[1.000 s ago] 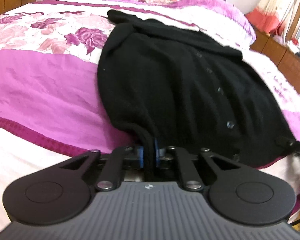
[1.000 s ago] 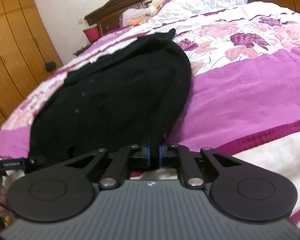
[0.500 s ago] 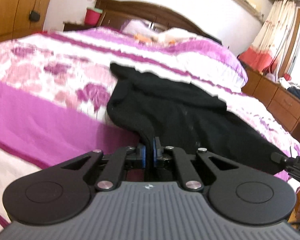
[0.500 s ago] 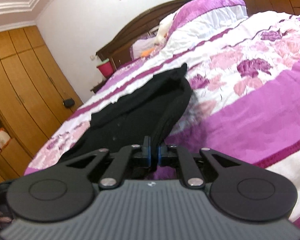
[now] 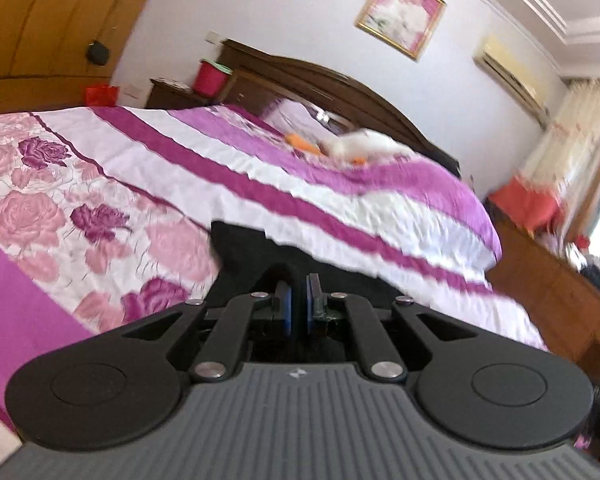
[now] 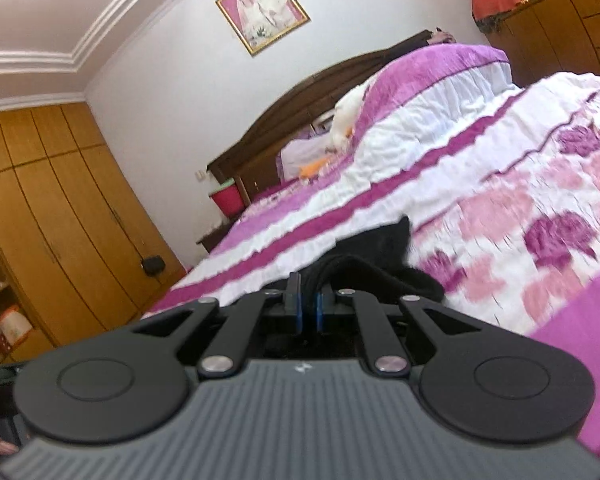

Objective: Fold small clothes

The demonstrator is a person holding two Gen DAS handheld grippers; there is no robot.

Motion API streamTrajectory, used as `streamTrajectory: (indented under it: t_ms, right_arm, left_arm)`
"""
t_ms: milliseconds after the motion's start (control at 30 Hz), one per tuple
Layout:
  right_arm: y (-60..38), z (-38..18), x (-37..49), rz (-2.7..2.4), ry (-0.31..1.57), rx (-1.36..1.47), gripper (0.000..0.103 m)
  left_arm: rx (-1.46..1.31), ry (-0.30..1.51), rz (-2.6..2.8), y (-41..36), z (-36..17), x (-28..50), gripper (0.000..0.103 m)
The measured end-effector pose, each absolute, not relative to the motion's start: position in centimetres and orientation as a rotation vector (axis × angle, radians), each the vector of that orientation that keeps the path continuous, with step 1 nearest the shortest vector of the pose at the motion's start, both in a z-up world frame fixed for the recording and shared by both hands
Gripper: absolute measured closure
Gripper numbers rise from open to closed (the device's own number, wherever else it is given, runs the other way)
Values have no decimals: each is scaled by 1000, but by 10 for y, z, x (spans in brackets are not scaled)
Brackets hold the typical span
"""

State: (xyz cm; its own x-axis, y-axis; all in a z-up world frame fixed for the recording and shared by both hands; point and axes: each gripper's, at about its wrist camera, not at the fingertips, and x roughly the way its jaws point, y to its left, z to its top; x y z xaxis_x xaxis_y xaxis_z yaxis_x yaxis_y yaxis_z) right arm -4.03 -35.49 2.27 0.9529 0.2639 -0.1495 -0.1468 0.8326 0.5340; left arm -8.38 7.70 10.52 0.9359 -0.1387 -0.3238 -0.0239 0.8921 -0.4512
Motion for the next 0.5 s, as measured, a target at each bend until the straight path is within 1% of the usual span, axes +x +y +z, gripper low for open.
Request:
streamTrajectory:
  t_ms: [267, 500]
  right_arm:
    - [-349, 46, 12, 231, 174, 532, 94]
    - [-341, 59, 64, 213, 129, 490, 94]
  left_arm:
    - [-537, 322, -18, 74, 130, -22, 95]
    - [-562, 287, 81, 76, 131, 36, 96]
